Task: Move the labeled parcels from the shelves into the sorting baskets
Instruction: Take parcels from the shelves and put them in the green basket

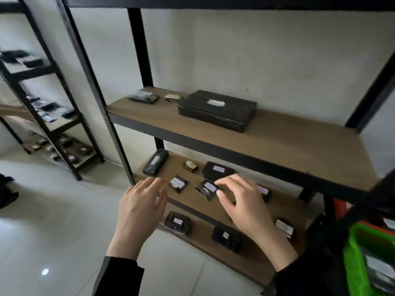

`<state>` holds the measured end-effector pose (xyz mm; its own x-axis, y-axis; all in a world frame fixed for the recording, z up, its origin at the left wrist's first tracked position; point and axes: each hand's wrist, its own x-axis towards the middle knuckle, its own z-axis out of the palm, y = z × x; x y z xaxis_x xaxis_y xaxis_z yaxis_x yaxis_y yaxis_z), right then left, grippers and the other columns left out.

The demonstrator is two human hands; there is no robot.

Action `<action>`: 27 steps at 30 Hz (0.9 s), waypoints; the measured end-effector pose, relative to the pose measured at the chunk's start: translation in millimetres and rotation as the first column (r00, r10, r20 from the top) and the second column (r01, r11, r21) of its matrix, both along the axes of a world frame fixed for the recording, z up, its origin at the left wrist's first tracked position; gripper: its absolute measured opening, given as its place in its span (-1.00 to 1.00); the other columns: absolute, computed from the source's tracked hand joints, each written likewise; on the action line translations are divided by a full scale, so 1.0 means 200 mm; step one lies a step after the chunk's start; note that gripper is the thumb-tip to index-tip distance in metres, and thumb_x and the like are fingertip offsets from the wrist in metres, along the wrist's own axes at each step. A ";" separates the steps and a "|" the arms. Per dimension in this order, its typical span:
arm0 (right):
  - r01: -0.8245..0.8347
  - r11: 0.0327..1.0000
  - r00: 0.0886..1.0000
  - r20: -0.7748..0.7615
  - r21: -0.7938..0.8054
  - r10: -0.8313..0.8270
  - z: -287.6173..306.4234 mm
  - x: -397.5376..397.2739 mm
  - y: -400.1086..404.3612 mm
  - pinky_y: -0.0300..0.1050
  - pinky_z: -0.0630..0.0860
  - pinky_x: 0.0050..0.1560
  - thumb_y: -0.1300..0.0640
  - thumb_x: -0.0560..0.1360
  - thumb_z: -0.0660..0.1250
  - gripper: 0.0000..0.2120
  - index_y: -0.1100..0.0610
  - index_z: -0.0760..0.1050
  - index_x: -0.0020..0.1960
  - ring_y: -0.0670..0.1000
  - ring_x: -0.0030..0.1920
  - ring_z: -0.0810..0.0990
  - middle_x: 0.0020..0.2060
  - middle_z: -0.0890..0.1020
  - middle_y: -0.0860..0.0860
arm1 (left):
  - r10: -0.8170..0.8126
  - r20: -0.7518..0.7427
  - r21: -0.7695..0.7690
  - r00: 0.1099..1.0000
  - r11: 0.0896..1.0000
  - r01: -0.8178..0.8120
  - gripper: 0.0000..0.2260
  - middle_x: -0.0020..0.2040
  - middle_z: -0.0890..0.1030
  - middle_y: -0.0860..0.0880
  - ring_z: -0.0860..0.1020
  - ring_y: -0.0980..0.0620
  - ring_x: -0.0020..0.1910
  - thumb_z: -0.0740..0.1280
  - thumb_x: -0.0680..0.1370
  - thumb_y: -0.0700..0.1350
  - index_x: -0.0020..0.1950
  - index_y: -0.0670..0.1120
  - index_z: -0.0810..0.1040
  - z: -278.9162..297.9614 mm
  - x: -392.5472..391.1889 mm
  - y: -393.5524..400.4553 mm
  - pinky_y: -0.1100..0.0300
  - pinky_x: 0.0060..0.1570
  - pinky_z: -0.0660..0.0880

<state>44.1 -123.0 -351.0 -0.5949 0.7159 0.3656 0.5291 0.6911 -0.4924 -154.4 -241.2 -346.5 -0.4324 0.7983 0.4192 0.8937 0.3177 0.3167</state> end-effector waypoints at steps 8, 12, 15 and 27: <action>-0.073 0.997 0.994 -0.084 0.035 0.075 0.05 -0.47 0.35 -0.17 0.46 0.11 0.01 0.53 0.19 -0.79 -0.03 0.52 0.10 -0.19 0.04 0.50 -0.02 0.54 -0.19 | 0.020 -0.081 0.084 0.997 0.996 -0.013 -0.81 -0.18 0.65 0.08 0.63 -0.03 -0.19 0.24 0.50 -0.05 -0.02 0.01 0.63 0.03 -0.47 0.37 0.16 -0.23 0.47; -0.115 0.993 0.983 -0.140 0.018 0.116 0.10 -0.71 0.59 -0.14 0.53 0.04 0.08 0.55 0.26 -0.83 0.00 0.53 0.11 -0.15 0.04 0.52 0.01 0.54 -0.14 | 0.042 -0.161 0.063 0.986 0.997 -0.032 -0.71 -0.11 0.62 0.04 0.61 -0.02 -0.07 0.10 0.51 0.00 0.00 -0.02 0.60 0.04 -0.76 0.66 0.11 -0.14 0.50; -0.098 0.993 0.983 -0.150 0.064 0.106 0.18 -0.89 0.76 -0.15 0.50 0.12 0.06 0.54 0.27 -0.83 -0.01 0.53 0.12 -0.17 0.06 0.52 0.01 0.54 -0.15 | 0.061 -0.155 0.106 0.986 0.993 -0.045 -0.79 -0.08 0.61 0.01 0.59 -0.06 -0.01 0.22 0.50 -0.08 0.04 -0.04 0.60 0.07 -0.96 0.87 0.09 -0.08 0.50; 0.114 0.993 0.993 0.043 -0.009 -0.113 0.34 -1.53 1.48 -0.12 0.46 0.03 0.14 0.55 0.21 -0.74 0.12 0.49 0.21 0.06 0.08 0.56 0.11 0.58 0.07 | 0.075 0.026 -0.122 0.997 0.990 -0.071 -0.68 0.18 0.51 -0.17 0.45 -0.21 0.21 0.22 0.55 -0.07 0.26 -0.15 0.48 0.16 -1.70 1.52 -0.04 0.08 0.44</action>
<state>-262.4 173.6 -282.5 -0.5245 0.7837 0.3328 0.6243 0.6198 -0.4755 -493.8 63.5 -315.3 -0.5026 0.8080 0.3075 0.8572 0.4196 0.2986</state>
